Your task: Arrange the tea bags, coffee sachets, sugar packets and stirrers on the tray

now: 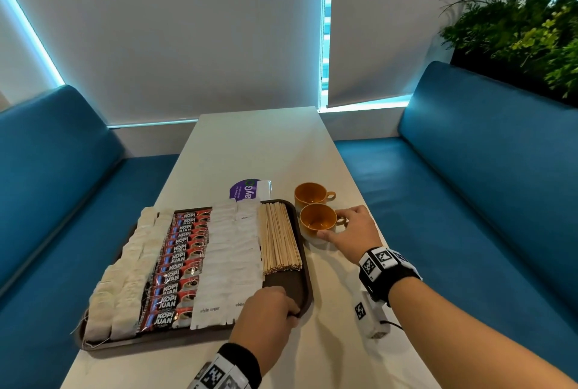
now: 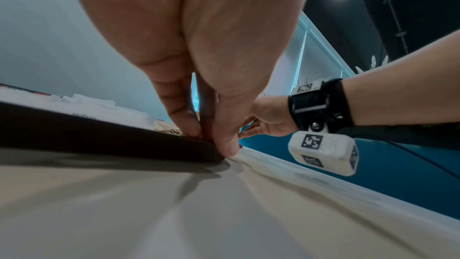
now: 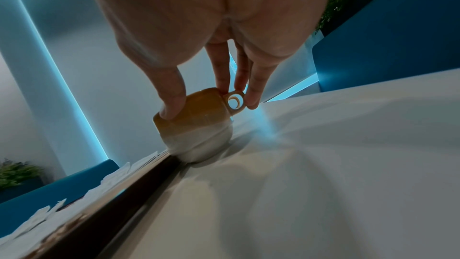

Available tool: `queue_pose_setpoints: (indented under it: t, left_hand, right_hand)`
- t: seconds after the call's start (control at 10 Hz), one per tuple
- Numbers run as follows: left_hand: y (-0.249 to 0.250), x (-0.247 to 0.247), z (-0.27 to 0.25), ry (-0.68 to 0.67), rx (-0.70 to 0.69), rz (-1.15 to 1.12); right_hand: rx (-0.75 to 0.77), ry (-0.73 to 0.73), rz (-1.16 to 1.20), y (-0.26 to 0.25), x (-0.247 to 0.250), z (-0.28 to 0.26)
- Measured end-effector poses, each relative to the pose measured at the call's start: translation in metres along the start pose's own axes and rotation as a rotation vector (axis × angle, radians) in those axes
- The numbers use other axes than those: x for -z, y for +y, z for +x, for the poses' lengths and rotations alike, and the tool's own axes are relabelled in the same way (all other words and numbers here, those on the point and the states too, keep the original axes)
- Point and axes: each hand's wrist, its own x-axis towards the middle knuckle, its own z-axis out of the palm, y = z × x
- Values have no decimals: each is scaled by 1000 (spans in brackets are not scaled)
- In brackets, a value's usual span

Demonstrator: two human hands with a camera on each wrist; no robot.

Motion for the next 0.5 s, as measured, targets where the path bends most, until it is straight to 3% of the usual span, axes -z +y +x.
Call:
queue_pose_setpoints:
  t: [0.5]
  left_hand:
    - [-1,-1,-2,23,30,-86]
  right_hand:
    - [12,-35,-53,-10,10,-1]
